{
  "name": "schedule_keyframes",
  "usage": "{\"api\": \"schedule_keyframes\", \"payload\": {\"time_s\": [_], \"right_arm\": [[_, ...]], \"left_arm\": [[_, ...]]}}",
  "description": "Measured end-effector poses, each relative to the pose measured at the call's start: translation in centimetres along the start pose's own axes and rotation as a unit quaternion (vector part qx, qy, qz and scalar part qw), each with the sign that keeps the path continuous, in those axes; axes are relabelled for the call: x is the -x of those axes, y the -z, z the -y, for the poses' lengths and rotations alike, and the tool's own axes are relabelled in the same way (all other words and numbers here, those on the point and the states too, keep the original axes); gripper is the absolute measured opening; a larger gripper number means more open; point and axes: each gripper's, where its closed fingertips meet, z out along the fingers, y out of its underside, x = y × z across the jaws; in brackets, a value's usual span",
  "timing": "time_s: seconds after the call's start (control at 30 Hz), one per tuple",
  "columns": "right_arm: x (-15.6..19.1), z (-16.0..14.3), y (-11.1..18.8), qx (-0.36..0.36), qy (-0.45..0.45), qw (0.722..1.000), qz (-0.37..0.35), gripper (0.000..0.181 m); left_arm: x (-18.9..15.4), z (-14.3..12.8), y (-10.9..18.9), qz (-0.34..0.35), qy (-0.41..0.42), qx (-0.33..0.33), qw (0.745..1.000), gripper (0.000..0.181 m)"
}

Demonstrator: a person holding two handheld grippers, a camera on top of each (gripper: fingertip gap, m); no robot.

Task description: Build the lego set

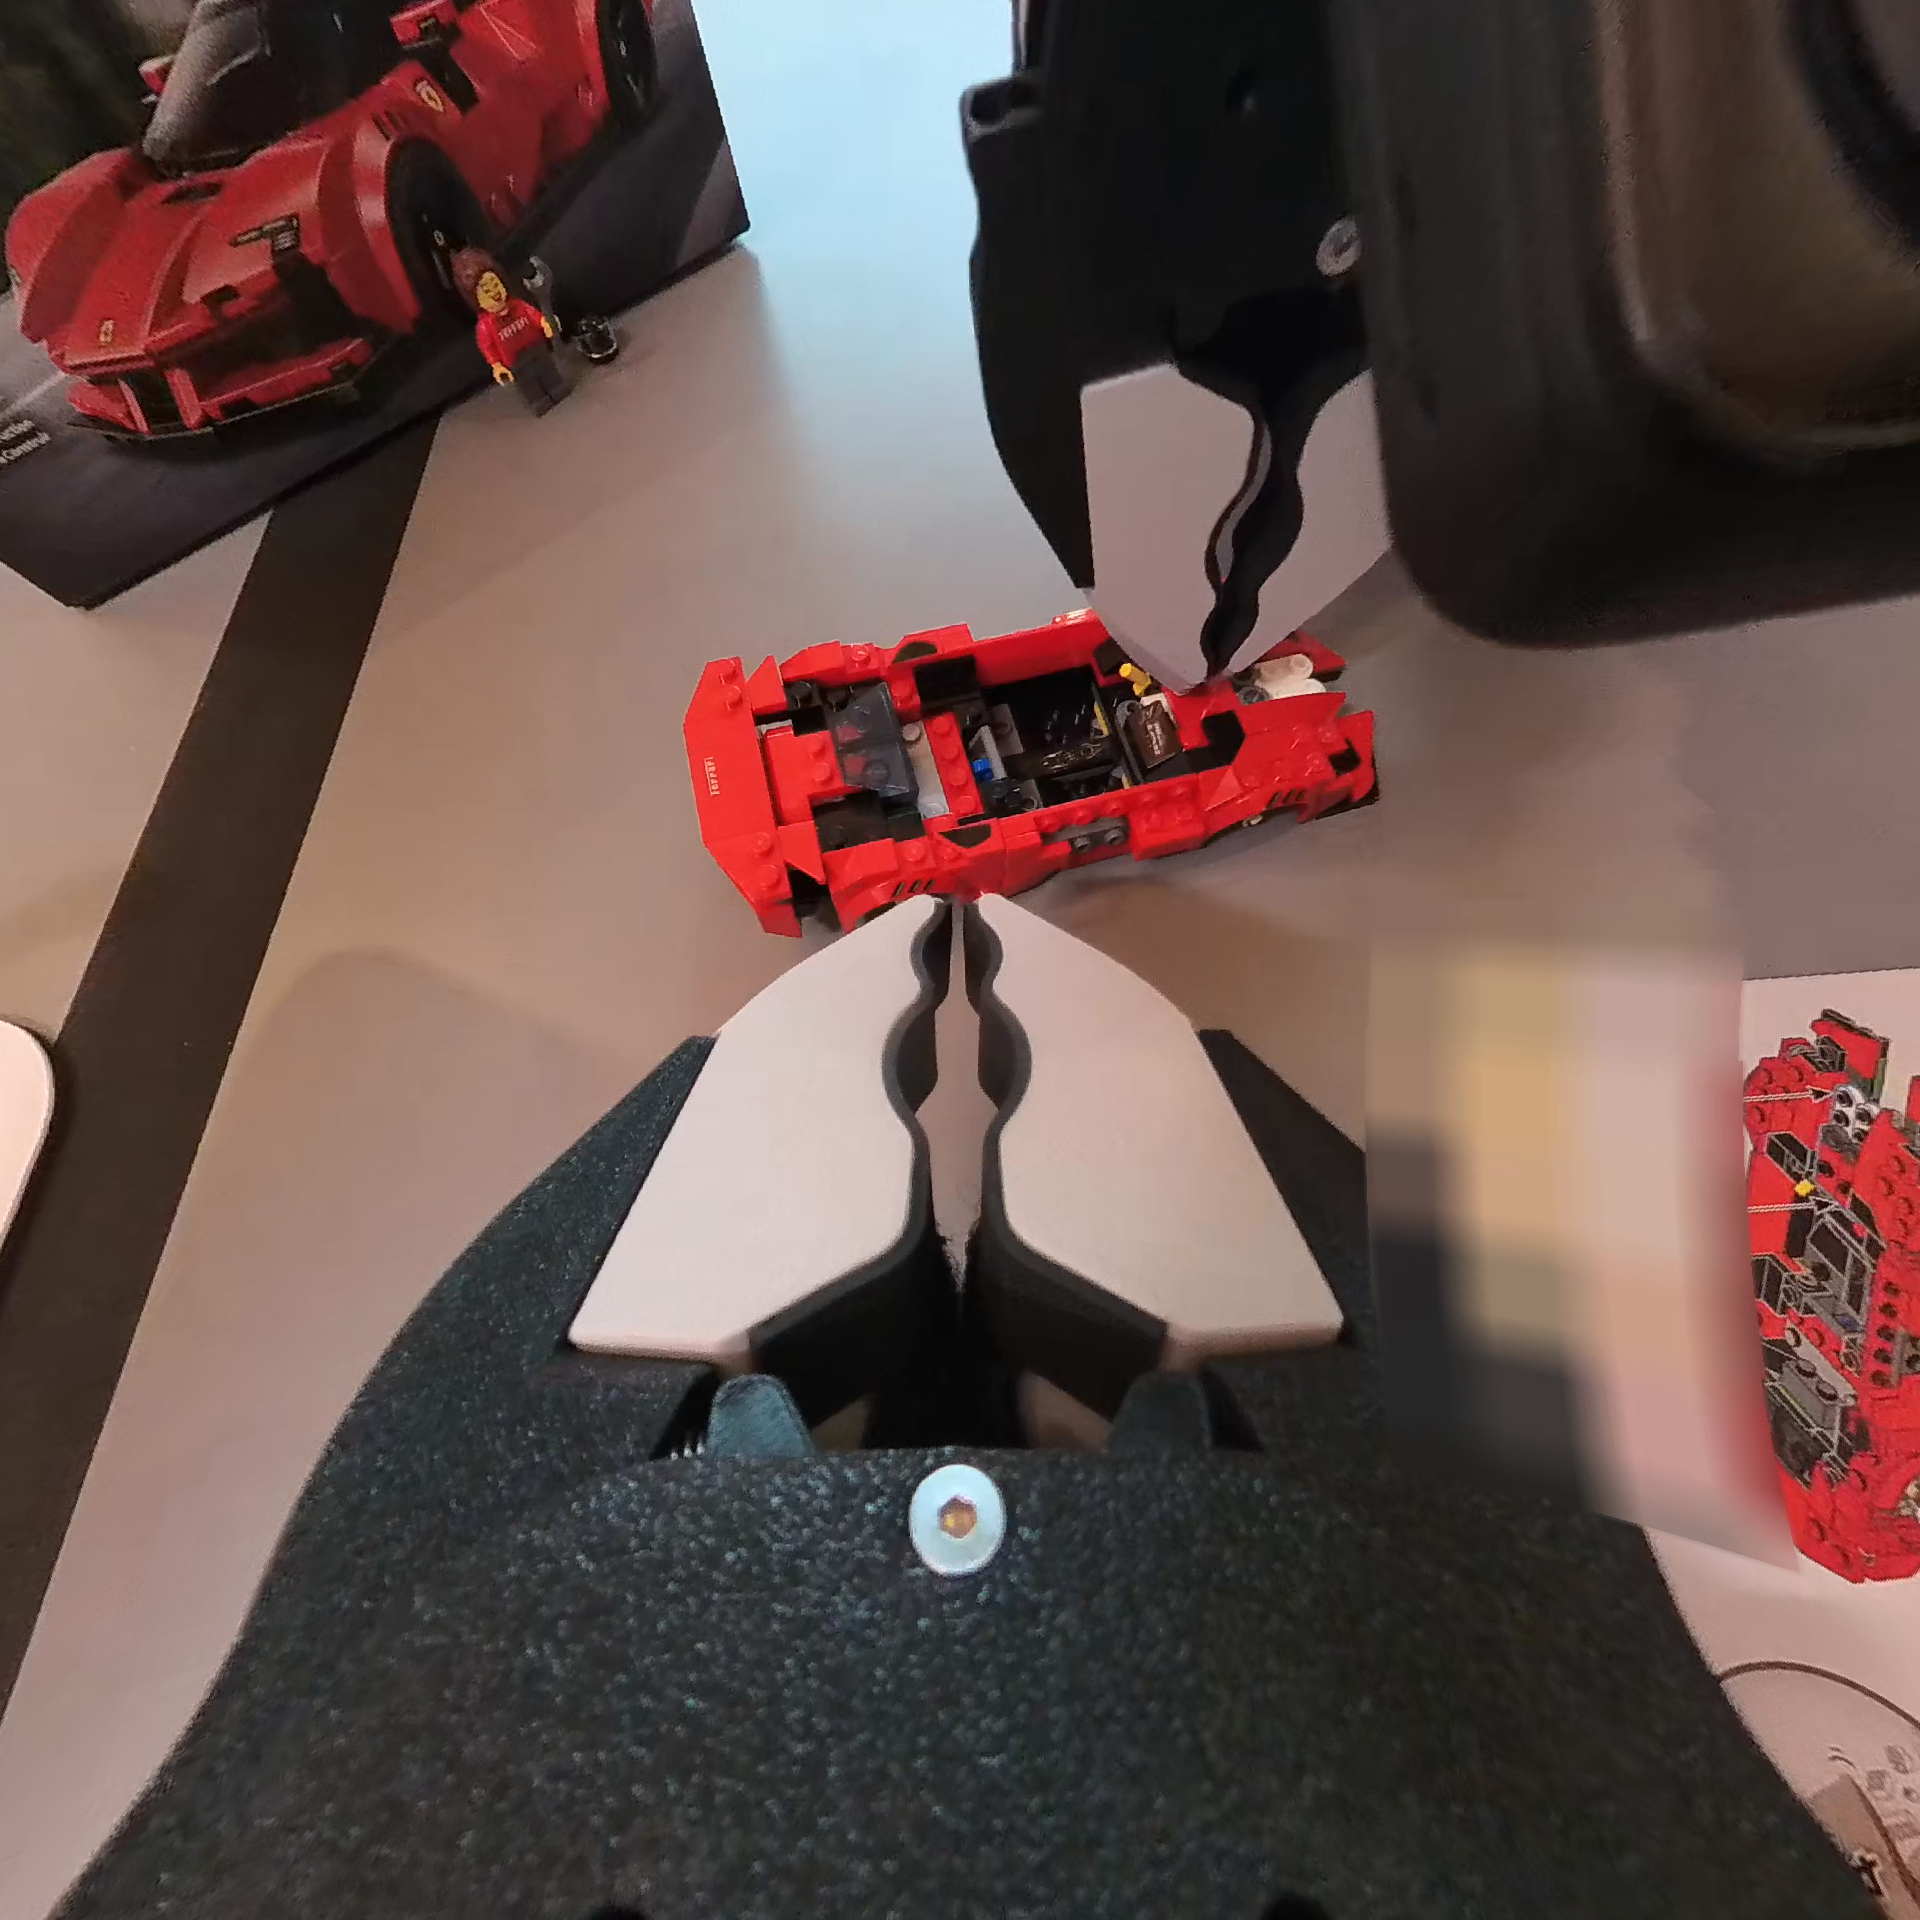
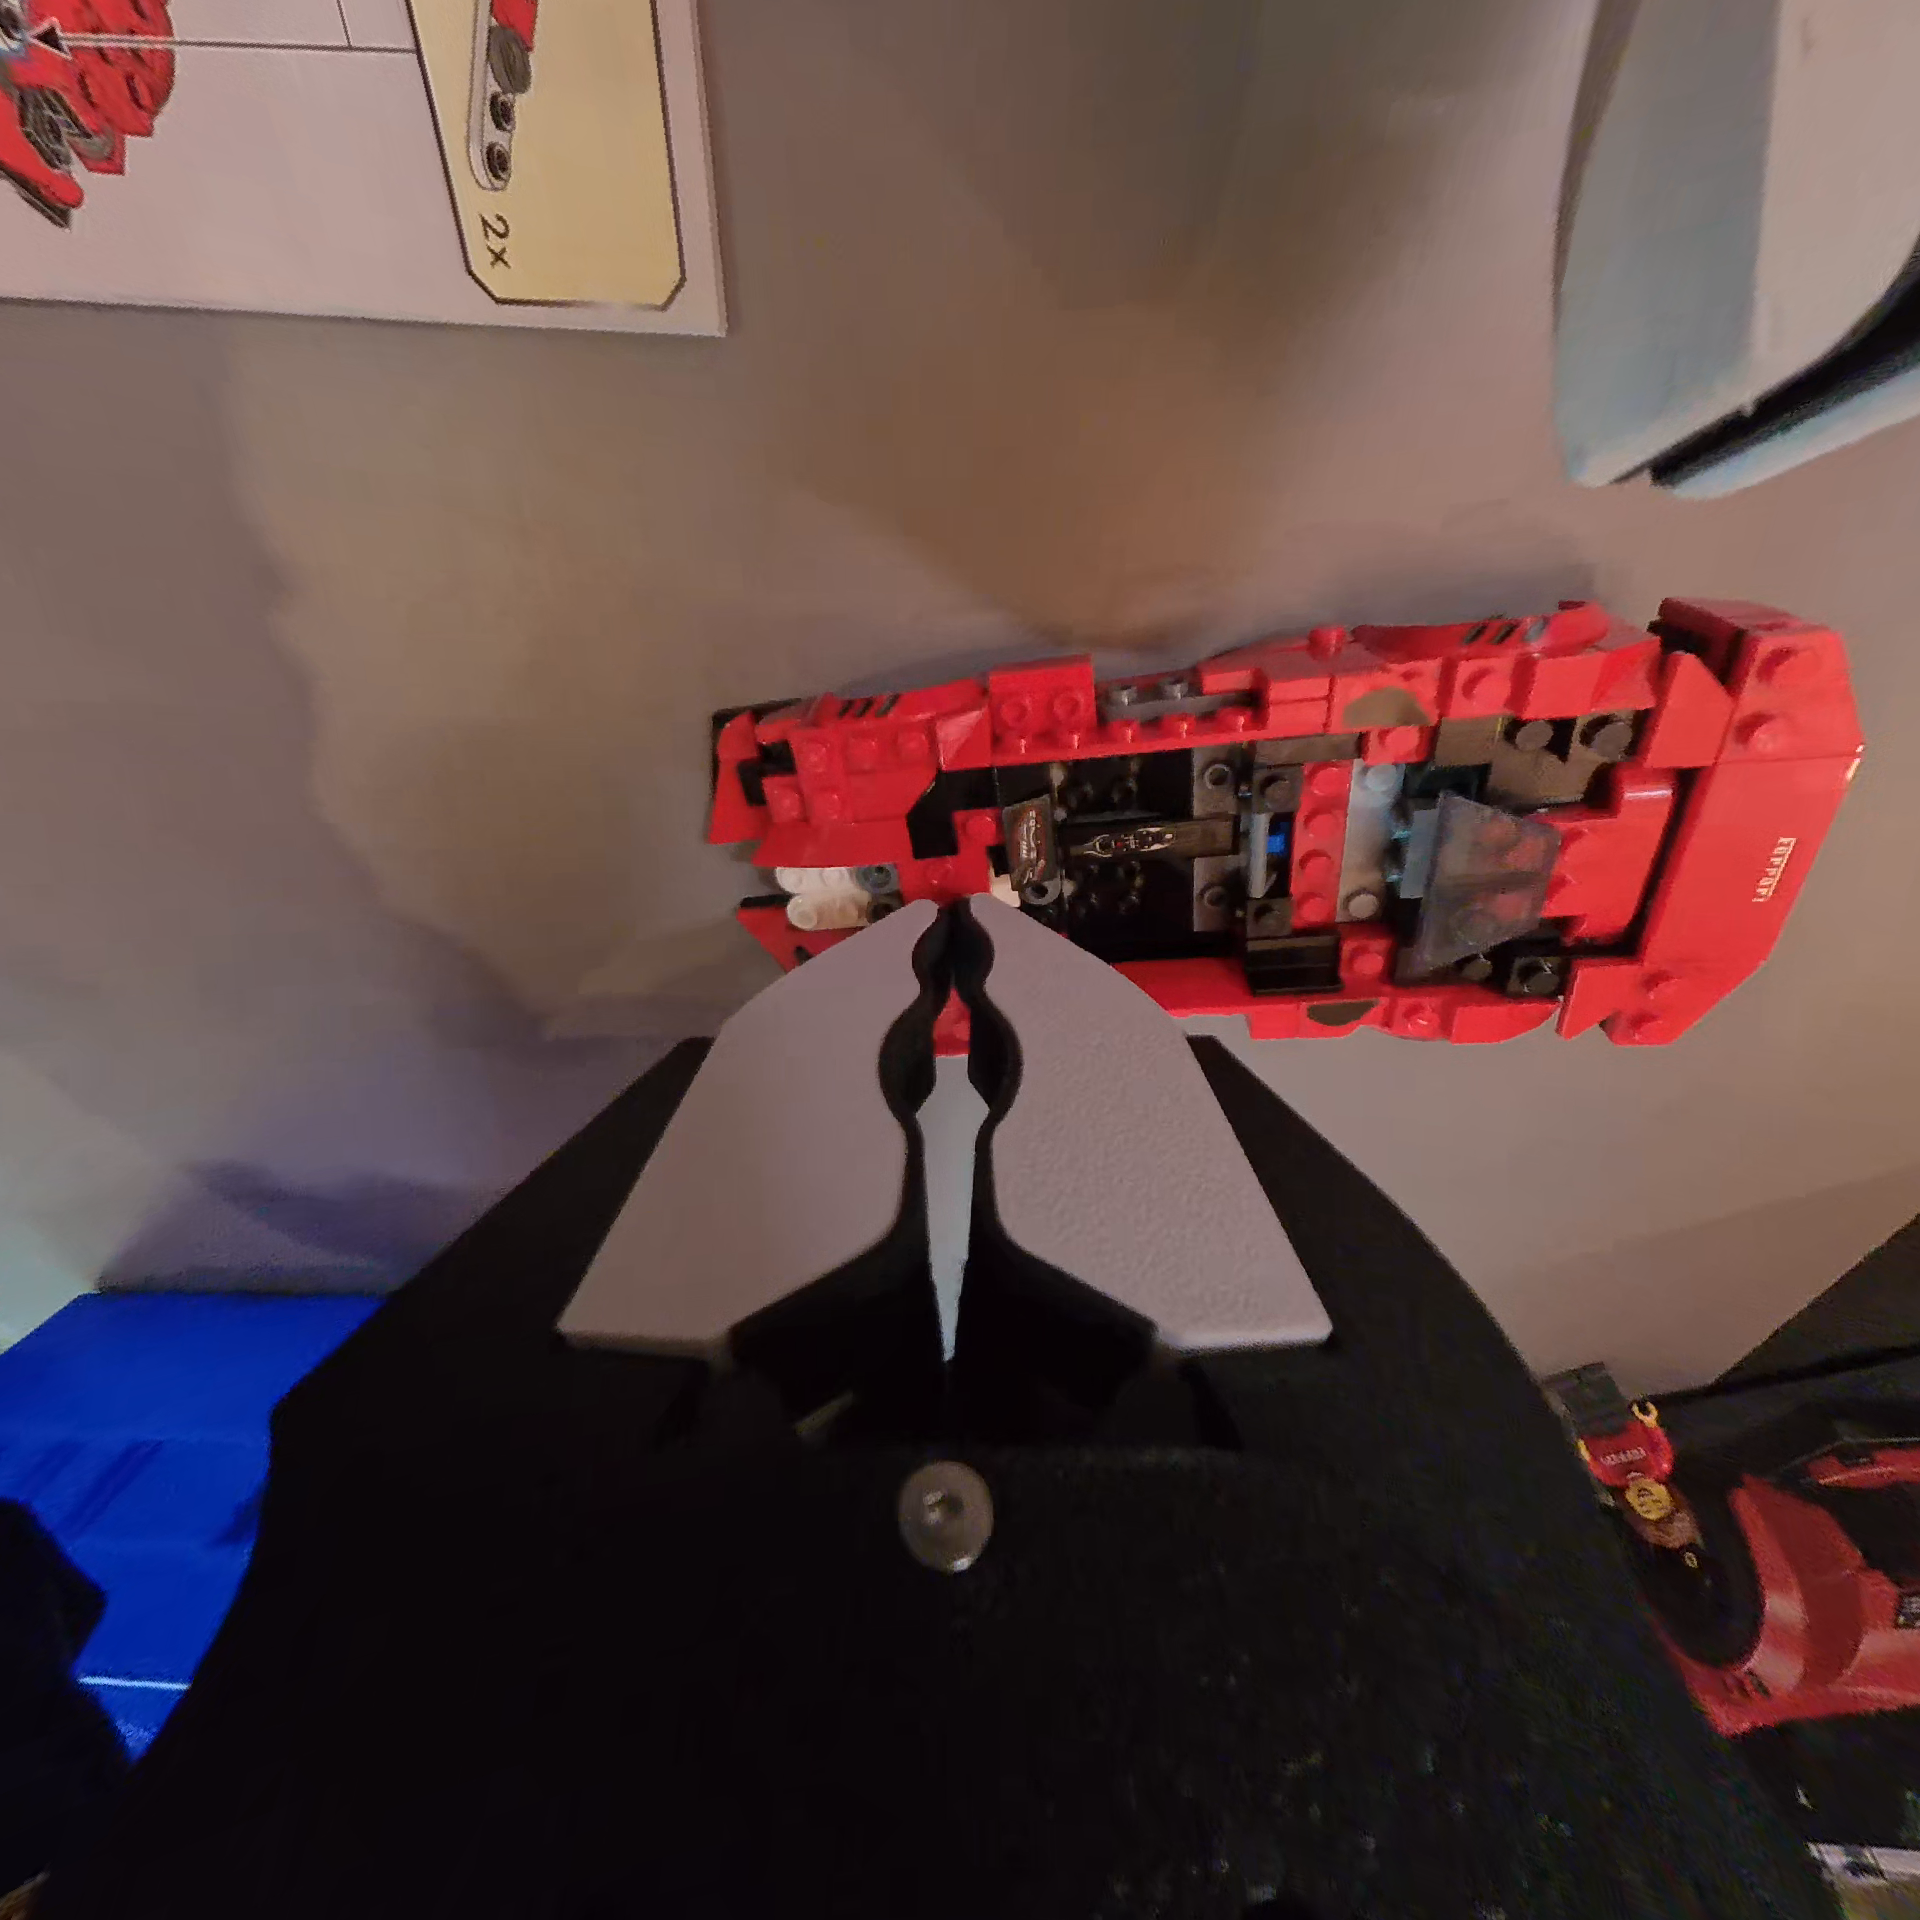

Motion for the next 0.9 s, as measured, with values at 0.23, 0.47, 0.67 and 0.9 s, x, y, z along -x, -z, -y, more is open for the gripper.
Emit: {"api": "schedule_keyframes", "payload": {"time_s": [0.23, 0.47, 0.67, 0.9], "right_arm": [[-0.5, 0.1, 0.3, -0.022, -0.028, 0.999, -0.023, 0.0], [0.1, 1.4, 6.8, -0.131, -0.06, 0.981, -0.131, 0.03], [5.3, 5.1, 10.4, -0.287, -0.126, 0.937, -0.154, 0.089], [10.9, 8.2, 7.9, -0.421, -0.245, 0.862, -0.139, 0.1]], "left_arm": [[-0.1, 1.9, 2.8, 0.035, -0.006, -0.003, 0.999, 0.003], [-2.3, 2.4, 7.5, 0.089, -0.025, 0.016, 0.996, 0.014], [-6.5, -0.4, 11.1, 0.122, 0.016, 0.051, 0.991, 0.05], [-13.0, -6.6, 14.2, 0.145, 0.1, 0.096, 0.98, 0.144]]}}
